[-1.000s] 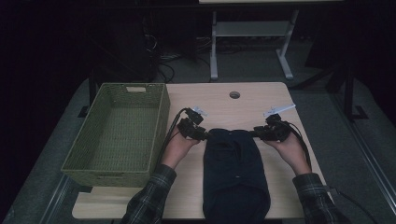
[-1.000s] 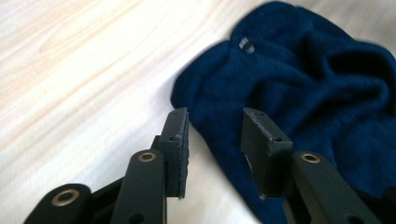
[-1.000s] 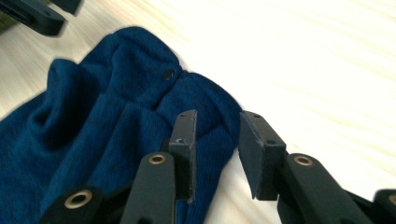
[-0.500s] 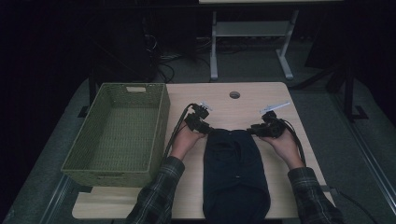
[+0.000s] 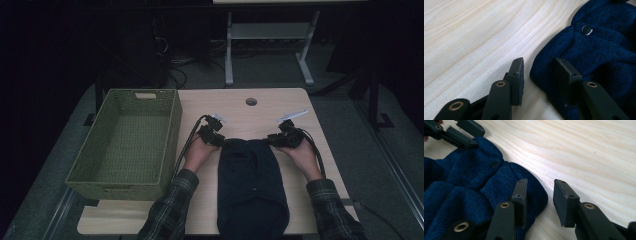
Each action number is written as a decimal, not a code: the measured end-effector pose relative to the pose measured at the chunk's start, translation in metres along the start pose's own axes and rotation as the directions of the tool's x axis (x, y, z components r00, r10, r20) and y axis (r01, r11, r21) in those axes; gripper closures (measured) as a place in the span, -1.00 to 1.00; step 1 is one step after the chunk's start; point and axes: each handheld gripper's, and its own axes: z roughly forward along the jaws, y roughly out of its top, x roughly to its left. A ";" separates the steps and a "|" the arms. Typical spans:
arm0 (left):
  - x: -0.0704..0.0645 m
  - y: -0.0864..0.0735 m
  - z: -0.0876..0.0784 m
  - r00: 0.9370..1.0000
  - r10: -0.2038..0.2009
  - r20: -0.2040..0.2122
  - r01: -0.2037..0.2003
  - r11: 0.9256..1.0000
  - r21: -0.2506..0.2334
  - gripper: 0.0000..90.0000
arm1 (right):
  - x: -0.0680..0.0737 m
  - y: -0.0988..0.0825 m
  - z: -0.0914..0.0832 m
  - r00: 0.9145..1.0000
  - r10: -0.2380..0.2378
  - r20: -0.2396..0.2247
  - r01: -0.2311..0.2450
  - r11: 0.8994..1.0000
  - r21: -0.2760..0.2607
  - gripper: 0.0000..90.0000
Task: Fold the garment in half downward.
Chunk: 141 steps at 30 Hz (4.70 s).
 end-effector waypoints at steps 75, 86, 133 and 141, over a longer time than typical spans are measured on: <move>-0.029 0.056 -0.108 0.985 0.114 -0.126 -0.139 0.968 -0.210 0.75 | 0.038 0.063 -0.075 0.982 -0.149 0.118 0.172 0.961 -0.217 0.86; -0.045 0.038 -0.109 0.982 0.147 -0.119 -0.171 0.959 -0.225 0.74 | 0.048 0.039 -0.076 0.982 -0.159 0.105 0.180 0.956 -0.230 0.85; -0.086 -0.021 -0.124 0.981 0.185 0.051 -0.168 0.957 -0.237 0.68 | 0.088 -0.026 -0.098 0.980 -0.200 -0.002 0.195 0.954 -0.229 0.79; -0.097 -0.035 -0.125 0.978 0.196 0.074 -0.178 0.963 -0.204 0.65 | 0.098 -0.042 -0.100 0.978 -0.208 -0.026 0.198 0.958 -0.208 0.78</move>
